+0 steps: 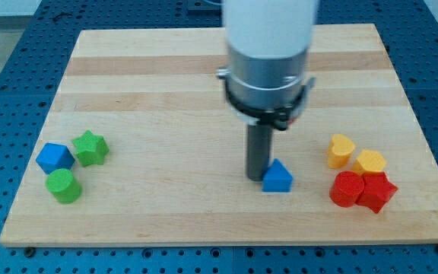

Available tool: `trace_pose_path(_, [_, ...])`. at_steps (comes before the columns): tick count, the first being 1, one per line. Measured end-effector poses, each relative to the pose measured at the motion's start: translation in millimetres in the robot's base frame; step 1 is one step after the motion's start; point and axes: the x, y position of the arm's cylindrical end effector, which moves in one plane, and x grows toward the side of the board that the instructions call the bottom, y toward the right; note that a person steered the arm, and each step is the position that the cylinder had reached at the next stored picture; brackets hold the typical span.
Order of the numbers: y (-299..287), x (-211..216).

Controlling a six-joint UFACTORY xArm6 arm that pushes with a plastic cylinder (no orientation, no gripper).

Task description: Move your arm towards the blue cube

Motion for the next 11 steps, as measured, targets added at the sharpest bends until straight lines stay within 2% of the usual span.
trace_pose_path(1, [11.7,5.2])
trace_pose_path(2, [-4.3,5.7])
trace_pose_path(5, [-82.3,86.1])
trace_pose_path(11, [-117.4,86.7])
